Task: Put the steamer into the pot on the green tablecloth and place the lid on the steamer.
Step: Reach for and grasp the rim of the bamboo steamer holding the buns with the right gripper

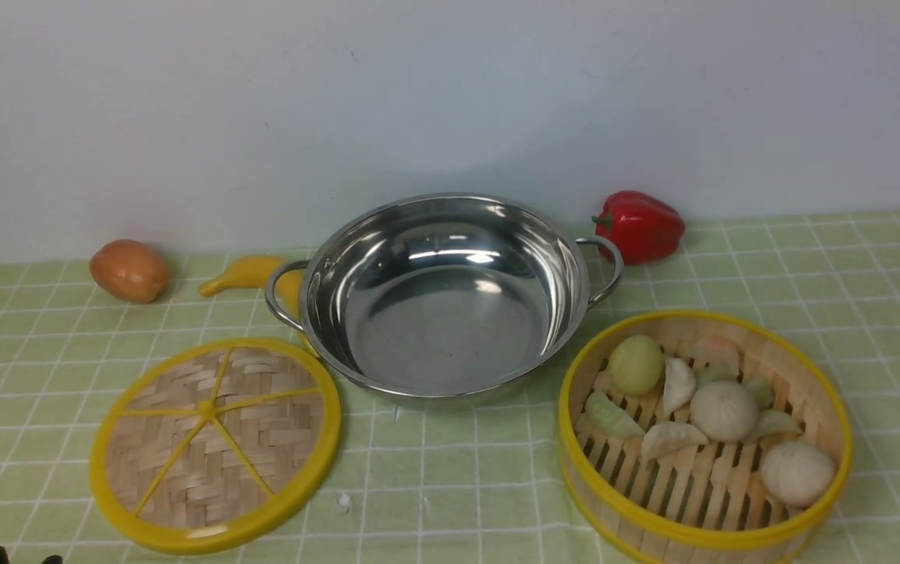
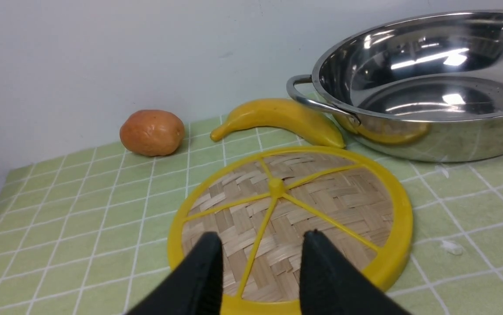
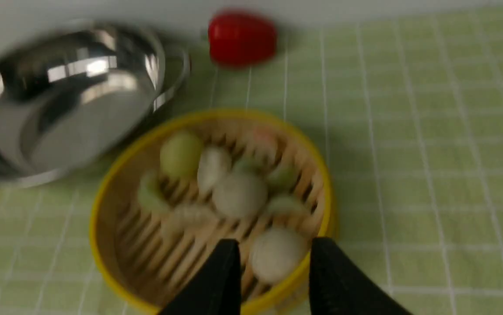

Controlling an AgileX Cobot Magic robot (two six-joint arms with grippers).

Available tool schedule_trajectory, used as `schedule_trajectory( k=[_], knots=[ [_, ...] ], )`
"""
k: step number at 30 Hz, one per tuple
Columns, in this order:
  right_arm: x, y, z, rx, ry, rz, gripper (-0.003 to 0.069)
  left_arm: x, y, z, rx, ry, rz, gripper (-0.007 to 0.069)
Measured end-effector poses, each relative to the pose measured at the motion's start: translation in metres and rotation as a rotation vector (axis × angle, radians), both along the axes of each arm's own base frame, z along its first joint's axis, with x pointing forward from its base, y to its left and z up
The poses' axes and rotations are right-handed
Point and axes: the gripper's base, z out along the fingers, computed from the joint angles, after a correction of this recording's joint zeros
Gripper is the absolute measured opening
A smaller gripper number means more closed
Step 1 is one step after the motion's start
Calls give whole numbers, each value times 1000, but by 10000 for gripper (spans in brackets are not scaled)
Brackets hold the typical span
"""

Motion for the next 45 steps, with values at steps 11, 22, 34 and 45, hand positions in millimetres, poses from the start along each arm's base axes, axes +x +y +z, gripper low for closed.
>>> schedule_trajectory(
  k=[11, 22, 34, 45],
  knots=[
    [52, 40, -61, -77, 351, 150, 242, 0, 0, 0, 1, 0, 0, 243],
    [87, 42, -52, -189, 299, 113, 242, 2, -4, 18, -835, -120, 46, 243],
    [101, -12, -51, -213, 315, -105, 242, 1, 0, 31, -1164, -181, 71, 243],
    [133, -12, -91, -187, 394, -6, 242, 14, -15, 137, -662, -81, -81, 200]
  ],
)
